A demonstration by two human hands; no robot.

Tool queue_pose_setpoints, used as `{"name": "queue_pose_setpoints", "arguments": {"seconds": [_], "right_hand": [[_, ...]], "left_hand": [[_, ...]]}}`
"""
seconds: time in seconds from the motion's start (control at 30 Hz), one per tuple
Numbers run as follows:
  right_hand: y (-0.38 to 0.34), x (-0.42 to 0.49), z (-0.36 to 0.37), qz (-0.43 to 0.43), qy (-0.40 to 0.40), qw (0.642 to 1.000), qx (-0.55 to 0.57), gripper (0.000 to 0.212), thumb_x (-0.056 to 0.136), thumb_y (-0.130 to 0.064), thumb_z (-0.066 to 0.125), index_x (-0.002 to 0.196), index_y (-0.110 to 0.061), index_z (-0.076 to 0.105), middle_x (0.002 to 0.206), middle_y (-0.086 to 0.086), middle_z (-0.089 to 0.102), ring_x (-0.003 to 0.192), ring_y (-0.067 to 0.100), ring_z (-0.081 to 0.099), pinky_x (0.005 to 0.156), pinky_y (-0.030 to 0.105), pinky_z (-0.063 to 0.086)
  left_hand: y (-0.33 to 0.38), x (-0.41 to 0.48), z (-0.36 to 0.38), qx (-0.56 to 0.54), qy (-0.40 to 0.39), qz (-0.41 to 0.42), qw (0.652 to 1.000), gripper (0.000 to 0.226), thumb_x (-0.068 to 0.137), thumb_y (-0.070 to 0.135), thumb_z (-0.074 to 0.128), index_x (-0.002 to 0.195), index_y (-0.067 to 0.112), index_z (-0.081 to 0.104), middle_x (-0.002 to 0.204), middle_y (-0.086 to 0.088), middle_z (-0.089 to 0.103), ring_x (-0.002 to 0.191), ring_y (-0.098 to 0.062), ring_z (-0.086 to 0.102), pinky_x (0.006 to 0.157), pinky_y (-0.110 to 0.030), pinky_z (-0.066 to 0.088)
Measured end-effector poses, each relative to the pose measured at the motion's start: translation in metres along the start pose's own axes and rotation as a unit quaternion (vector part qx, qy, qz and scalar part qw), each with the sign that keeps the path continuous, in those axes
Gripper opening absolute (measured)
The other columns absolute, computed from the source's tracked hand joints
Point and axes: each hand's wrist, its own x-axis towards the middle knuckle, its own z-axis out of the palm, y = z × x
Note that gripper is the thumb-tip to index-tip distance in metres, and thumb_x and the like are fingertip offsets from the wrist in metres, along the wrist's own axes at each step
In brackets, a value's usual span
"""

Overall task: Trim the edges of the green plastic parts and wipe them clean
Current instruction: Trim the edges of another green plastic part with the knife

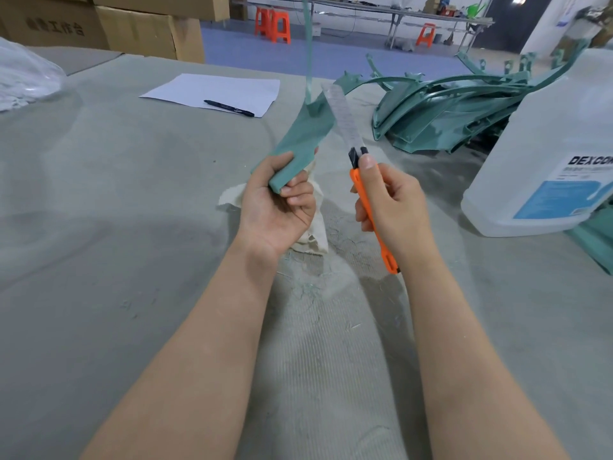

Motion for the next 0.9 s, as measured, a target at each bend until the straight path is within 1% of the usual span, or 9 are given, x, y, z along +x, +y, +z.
{"name": "queue_pose_setpoints", "arguments": {"seconds": [0.07, 0.17, 0.27, 0.37, 0.5, 0.6, 0.7, 0.77, 0.9], "right_hand": [[0.000, -0.001, -0.001, -0.004, 0.001, 1.000, -0.005, 0.038, 0.100, -0.042, 0.048, 0.069, -0.026, 0.060, 0.047, -0.004, 0.054, 0.045, 0.009, 0.051, 0.047, 0.023, 0.045], [0.001, -0.002, -0.001, -0.001, -0.015, 1.000, -0.006, 0.039, 0.100, -0.043, 0.048, 0.068, -0.024, 0.060, 0.047, -0.003, 0.054, 0.045, 0.011, 0.051, 0.047, 0.024, 0.046], [0.003, -0.002, 0.001, 0.005, -0.038, 0.999, -0.022, 0.043, 0.098, -0.046, 0.049, 0.070, -0.016, 0.061, 0.049, 0.000, 0.055, 0.046, 0.014, 0.052, 0.049, 0.028, 0.046], [0.004, -0.003, 0.002, 0.012, -0.049, 0.999, -0.020, 0.045, 0.098, -0.047, 0.050, 0.072, -0.011, 0.061, 0.051, 0.004, 0.055, 0.047, 0.015, 0.052, 0.047, 0.028, 0.045], [0.003, -0.004, 0.004, 0.016, -0.064, 0.998, -0.006, 0.044, 0.098, -0.047, 0.049, 0.069, -0.015, 0.060, 0.050, 0.003, 0.054, 0.046, 0.013, 0.050, 0.045, 0.026, 0.045], [0.000, -0.005, 0.004, 0.019, -0.076, 0.997, 0.000, 0.044, 0.099, -0.046, 0.048, 0.070, -0.015, 0.060, 0.049, 0.001, 0.054, 0.045, 0.010, 0.050, 0.045, 0.024, 0.045], [-0.002, -0.007, 0.005, 0.022, -0.089, 0.996, 0.008, 0.044, 0.099, -0.045, 0.047, 0.070, -0.014, 0.059, 0.049, 0.002, 0.053, 0.044, 0.010, 0.049, 0.045, 0.025, 0.044], [-0.004, -0.008, 0.006, 0.021, -0.103, 0.994, 0.009, 0.044, 0.099, -0.044, 0.047, 0.071, -0.013, 0.059, 0.050, 0.003, 0.053, 0.044, 0.010, 0.049, 0.045, 0.026, 0.044], [-0.007, -0.010, 0.006, 0.024, -0.117, 0.993, 0.008, 0.043, 0.099, -0.043, 0.047, 0.072, -0.013, 0.060, 0.049, 0.002, 0.052, 0.044, 0.010, 0.049, 0.046, 0.026, 0.044]], "left_hand": [[0.000, -0.001, 0.000, 0.012, -0.003, -0.007, 1.000, 0.026, 0.079, 0.018, 0.049, 0.098, 0.003, 0.059, 0.042, 0.006, 0.037, 0.030, -0.004, 0.035, 0.035, -0.009, 0.030], [0.000, 0.000, 0.001, 0.020, -0.005, -0.014, 1.000, 0.026, 0.079, 0.018, 0.049, 0.099, 0.003, 0.058, 0.041, 0.006, 0.037, 0.030, -0.004, 0.035, 0.034, -0.009, 0.029], [0.000, 0.000, 0.001, 0.011, -0.007, -0.016, 1.000, 0.022, 0.078, 0.017, 0.050, 0.097, 0.006, 0.052, 0.040, 0.006, 0.038, 0.030, -0.004, 0.035, 0.033, -0.009, 0.029], [0.001, -0.001, 0.001, 0.004, -0.011, -0.021, 1.000, 0.021, 0.078, 0.017, 0.050, 0.094, 0.004, 0.054, 0.040, 0.005, 0.038, 0.029, -0.004, 0.036, 0.033, -0.009, 0.030], [0.001, -0.001, 0.001, -0.013, -0.015, -0.022, 1.000, 0.018, 0.079, 0.016, 0.049, 0.089, 0.002, 0.056, 0.039, 0.005, 0.038, 0.028, -0.005, 0.036, 0.033, -0.009, 0.030], [0.001, -0.001, 0.002, -0.018, -0.023, -0.022, 0.999, 0.014, 0.079, 0.015, 0.049, 0.089, 0.006, 0.051, 0.038, 0.005, 0.038, 0.028, -0.004, 0.036, 0.032, -0.010, 0.031], [0.001, -0.001, 0.002, -0.027, -0.029, -0.020, 0.999, 0.009, 0.081, 0.015, 0.048, 0.086, 0.009, 0.048, 0.038, 0.004, 0.038, 0.028, -0.005, 0.037, 0.032, -0.010, 0.031], [0.001, -0.001, 0.001, -0.035, -0.030, -0.016, 0.999, 0.009, 0.082, 0.015, 0.047, 0.081, 0.007, 0.050, 0.038, 0.004, 0.037, 0.028, -0.005, 0.037, 0.032, -0.010, 0.031], [0.001, 0.001, -0.001, -0.038, -0.029, -0.007, 0.999, 0.025, 0.081, 0.015, 0.047, 0.061, 0.004, 0.057, 0.038, 0.004, 0.037, 0.028, -0.005, 0.036, 0.032, -0.010, 0.031]]}}
